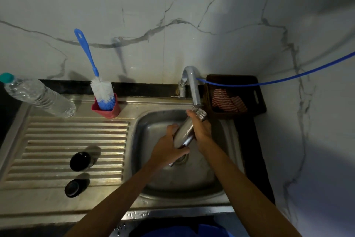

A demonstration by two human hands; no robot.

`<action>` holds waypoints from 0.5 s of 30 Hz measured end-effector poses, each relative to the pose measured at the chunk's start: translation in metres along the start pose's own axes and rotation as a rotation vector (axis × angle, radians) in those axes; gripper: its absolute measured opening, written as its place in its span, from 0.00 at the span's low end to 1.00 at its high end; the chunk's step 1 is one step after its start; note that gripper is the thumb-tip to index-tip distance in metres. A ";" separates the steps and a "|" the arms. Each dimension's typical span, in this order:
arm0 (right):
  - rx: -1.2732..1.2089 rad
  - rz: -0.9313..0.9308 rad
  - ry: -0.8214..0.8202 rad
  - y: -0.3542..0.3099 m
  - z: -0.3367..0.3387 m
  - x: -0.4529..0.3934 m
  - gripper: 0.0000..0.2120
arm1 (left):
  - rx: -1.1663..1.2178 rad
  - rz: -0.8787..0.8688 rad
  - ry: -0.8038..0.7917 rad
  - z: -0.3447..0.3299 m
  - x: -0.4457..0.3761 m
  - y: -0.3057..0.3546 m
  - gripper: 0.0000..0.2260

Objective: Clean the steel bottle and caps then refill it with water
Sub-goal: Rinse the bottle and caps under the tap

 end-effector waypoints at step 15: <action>0.045 0.106 -0.248 -0.012 -0.004 0.007 0.24 | 0.204 0.147 -0.114 -0.002 -0.004 -0.004 0.37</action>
Point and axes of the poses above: each hand's wrist, its own x-axis away from the middle knuckle, its own z-axis out of the back of the hand, y = z × x, the point moved 1 cm from there along -x, towards the middle knuckle, and after that the axes turned 6 degrees about -x, right-handed, at the moved point
